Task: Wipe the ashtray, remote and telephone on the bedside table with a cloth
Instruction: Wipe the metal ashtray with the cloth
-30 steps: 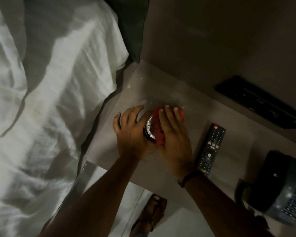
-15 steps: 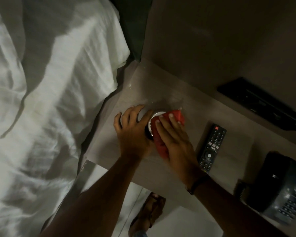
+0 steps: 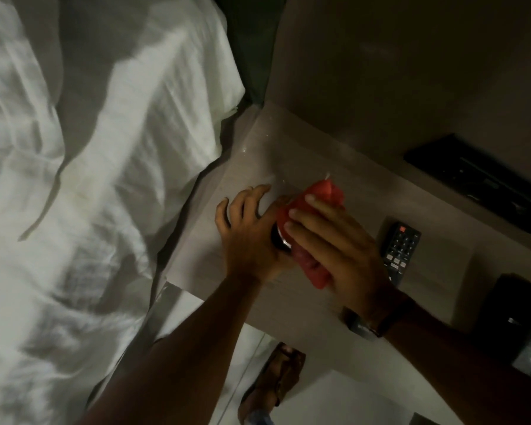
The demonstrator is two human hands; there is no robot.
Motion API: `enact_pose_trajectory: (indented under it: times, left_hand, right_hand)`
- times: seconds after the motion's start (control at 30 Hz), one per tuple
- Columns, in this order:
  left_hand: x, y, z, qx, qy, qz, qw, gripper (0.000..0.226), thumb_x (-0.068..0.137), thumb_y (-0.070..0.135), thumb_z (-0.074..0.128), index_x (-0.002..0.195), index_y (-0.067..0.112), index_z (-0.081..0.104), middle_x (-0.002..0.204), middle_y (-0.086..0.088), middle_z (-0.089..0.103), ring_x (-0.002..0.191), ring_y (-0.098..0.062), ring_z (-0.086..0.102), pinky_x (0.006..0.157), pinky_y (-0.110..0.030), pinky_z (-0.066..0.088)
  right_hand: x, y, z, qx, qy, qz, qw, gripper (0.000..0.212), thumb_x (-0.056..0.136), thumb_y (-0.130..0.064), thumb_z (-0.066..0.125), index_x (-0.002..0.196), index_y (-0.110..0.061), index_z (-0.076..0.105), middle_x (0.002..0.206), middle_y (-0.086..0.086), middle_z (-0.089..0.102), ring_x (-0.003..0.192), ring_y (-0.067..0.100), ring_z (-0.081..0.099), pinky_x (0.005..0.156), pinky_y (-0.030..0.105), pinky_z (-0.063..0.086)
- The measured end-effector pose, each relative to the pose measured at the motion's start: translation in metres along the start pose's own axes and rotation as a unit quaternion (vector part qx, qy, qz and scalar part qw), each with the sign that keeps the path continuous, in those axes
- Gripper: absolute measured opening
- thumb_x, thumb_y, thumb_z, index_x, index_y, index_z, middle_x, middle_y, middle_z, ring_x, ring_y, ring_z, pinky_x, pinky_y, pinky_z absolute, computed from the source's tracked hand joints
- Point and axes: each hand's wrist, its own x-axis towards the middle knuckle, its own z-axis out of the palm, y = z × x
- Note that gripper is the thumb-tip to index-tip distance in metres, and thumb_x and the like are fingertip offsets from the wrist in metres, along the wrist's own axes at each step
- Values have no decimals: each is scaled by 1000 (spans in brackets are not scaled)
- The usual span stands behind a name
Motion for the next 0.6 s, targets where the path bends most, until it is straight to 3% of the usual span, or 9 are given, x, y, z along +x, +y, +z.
enact_pose_trajectory:
  times: [0.1, 0.17, 0.23, 0.3, 0.5, 0.6]
  left_hand:
    - [-2, 0, 1, 7, -7, 6, 1000, 81, 72, 84, 62, 145, 47, 56, 163, 3, 46, 151, -28, 39, 125, -60, 22]
    - [-1, 1, -1, 5, -1, 9, 1000, 86, 69, 86, 62, 145, 47, 57, 162, 3, 47, 150, -29, 41, 124, -59, 21]
    - [0, 1, -3, -5, 1, 9, 1000, 99, 59, 94, 63, 145, 45, 59, 161, 2, 49, 148, -30, 45, 124, -58, 22]
    - [1, 3, -5, -12, 14, 15, 1000, 107, 57, 102, 63, 145, 40, 62, 159, -2, 54, 145, -32, 48, 123, -59, 26]
    - [0, 8, -12, -1, 30, 13, 999, 106, 69, 106, 41, 142, 35, 67, 156, -5, 58, 143, -33, 52, 121, -59, 29]
    - [-1, 6, -10, 34, 19, 15, 999, 92, 74, 96, 56, 144, 37, 65, 157, -3, 55, 144, -31, 50, 121, -59, 28]
  right_hand:
    - [-3, 2, 7, -63, -77, -80, 992, 48, 90, -12, 79, 137, -9, 68, 146, 13, 65, 140, 38, 55, 113, 55, 49]
    - [-1, 13, 8, -69, -96, -87, 989, 47, 90, -9, 77, 137, -9, 68, 147, 13, 64, 140, 39, 55, 111, 55, 51]
    - [4, 23, 8, -65, -67, -37, 995, 46, 92, -7, 75, 138, -9, 67, 148, 14, 63, 141, 40, 54, 111, 57, 50]
    - [2, 28, 6, -53, -46, 66, 995, 56, 89, -5, 79, 142, -9, 63, 151, 14, 60, 145, 39, 49, 112, 56, 49]
    - [-47, -15, 7, 19, -25, 279, 960, 68, 91, -6, 76, 153, -14, 50, 160, 10, 47, 147, 33, 43, 118, 51, 44]
    - [-67, -44, 8, 74, -45, 273, 958, 63, 92, -13, 69, 153, -16, 51, 159, 7, 50, 147, 29, 45, 117, 52, 45]
